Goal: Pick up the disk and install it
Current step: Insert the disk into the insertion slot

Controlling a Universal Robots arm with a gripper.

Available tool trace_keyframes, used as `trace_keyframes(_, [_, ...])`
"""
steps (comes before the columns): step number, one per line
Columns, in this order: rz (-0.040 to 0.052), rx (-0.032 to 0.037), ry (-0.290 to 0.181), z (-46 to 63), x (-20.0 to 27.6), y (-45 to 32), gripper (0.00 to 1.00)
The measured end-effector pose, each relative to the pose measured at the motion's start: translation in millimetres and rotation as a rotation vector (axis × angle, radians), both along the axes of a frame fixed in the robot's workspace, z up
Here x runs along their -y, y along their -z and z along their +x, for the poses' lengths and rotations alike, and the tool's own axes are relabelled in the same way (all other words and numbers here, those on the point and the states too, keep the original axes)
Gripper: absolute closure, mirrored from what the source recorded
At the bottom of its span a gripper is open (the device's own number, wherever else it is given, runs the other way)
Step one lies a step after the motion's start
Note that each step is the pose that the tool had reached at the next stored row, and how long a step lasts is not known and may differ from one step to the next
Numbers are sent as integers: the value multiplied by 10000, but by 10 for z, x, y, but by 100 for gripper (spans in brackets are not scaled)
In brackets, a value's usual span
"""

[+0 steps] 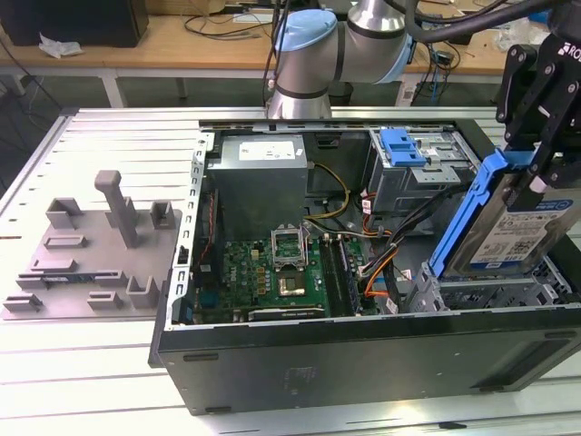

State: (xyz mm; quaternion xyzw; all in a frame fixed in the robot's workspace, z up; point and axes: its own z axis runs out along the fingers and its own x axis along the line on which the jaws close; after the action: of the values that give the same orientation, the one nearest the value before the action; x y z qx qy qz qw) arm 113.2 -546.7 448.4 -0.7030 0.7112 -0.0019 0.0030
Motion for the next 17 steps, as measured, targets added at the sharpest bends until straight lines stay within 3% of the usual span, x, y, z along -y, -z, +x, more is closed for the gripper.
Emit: trace_keyframes(17, [1, 0, 0, 0, 1, 117, 63])
